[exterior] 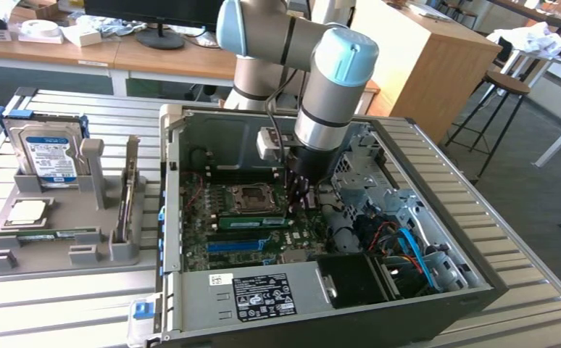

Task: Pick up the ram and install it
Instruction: 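Press down the ram until it locks into place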

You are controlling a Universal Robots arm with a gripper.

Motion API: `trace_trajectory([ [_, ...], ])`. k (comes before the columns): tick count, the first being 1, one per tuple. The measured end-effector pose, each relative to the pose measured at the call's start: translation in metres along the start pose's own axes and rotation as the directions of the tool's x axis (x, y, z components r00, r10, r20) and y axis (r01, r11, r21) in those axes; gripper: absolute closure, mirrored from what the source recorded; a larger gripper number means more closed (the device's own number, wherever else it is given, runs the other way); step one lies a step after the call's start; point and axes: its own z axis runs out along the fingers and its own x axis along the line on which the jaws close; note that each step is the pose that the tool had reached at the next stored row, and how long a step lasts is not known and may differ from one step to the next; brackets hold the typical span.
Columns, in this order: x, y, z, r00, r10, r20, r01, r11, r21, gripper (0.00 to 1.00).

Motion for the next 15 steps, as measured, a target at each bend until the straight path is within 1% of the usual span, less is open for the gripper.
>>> trace_trajectory([
  [3, 0.000, 0.0000, 0.0000, 1.0000, 0.000, 0.0000, 0.000, 1.0000, 0.0000, 0.90],
  [5, 0.000, 0.0000, -0.0012, 1.0000, 0.000, 0.0013, 0.000, 1.0000, 0.0003, 0.90],
  [7, 0.000, 0.0000, -0.0040, 1.0000, 0.000, 0.0001, 0.000, 1.0000, 0.0000, 0.90],
  [15, 0.000, 0.0002, -0.0184, 1.0000, 0.000, 0.0001, 0.000, 1.0000, 0.0001, 0.90],
])
